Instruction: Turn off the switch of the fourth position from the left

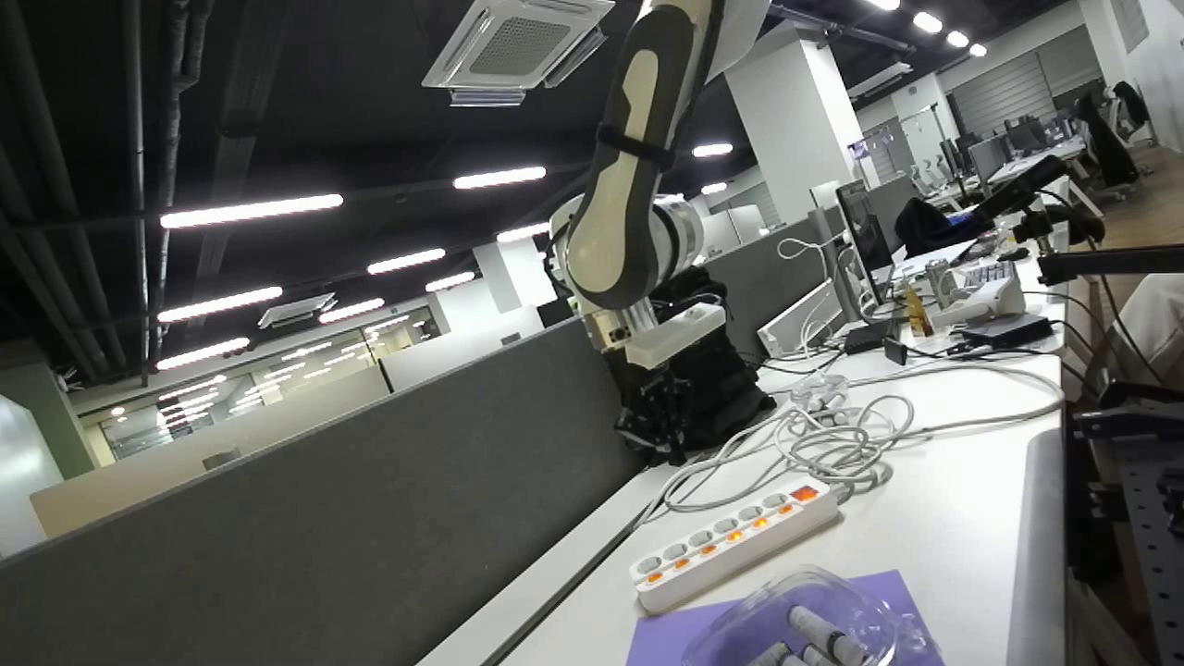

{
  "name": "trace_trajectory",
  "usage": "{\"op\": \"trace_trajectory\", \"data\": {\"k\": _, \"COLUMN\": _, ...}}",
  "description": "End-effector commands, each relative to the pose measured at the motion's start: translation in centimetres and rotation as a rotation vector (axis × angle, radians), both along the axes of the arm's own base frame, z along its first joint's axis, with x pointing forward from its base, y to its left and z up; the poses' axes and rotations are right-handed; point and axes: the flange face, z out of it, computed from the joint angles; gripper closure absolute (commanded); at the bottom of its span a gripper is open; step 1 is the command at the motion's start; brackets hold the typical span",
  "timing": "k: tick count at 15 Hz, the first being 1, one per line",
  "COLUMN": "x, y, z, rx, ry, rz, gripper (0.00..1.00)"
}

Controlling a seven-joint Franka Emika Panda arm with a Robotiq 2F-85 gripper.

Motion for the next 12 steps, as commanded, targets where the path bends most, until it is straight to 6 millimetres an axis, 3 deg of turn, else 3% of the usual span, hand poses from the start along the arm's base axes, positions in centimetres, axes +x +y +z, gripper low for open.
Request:
{"op": "trace_trajectory", "data": {"k": 1, "x": 0.1, "y": -1.2, "z": -2.2, "rx": -0.052, "ry": -0.029, "rz": -0.113, "gripper": 1.00}}
{"op": "trace_trajectory", "data": {"k": 12, "x": -0.3, "y": -3.9, "z": -9.4, "rx": -0.135, "ry": -0.009, "rz": -0.362, "gripper": 1.00}}
